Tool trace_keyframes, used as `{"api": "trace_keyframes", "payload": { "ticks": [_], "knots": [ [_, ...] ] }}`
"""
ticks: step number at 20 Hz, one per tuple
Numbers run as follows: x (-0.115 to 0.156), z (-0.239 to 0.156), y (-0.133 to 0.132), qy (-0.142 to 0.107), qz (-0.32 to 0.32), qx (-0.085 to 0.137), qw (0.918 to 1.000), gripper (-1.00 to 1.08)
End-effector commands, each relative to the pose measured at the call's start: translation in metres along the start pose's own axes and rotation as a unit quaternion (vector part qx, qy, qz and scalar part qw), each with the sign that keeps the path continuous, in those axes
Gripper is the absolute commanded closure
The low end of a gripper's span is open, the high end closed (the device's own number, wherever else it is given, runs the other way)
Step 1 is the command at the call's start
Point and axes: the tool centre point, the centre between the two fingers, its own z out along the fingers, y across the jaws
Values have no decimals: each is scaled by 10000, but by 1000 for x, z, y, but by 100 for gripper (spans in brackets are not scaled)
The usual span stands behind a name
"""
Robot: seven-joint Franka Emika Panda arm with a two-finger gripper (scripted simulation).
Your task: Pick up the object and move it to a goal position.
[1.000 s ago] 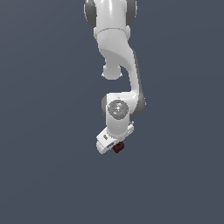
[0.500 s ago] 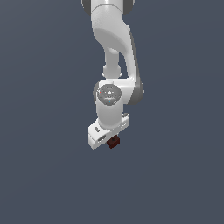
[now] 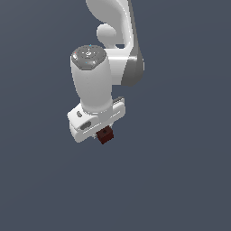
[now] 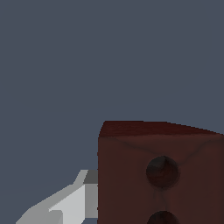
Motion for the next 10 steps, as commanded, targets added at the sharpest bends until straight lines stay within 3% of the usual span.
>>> {"api": "trace_keyframes", "payload": {
  "ticks": [1,10],
  "knots": [
    [-6,-29,9,7,-3,-4,10000,108],
    [-25,-122,43,9,-4,-2,10000,108]
  ]
}}
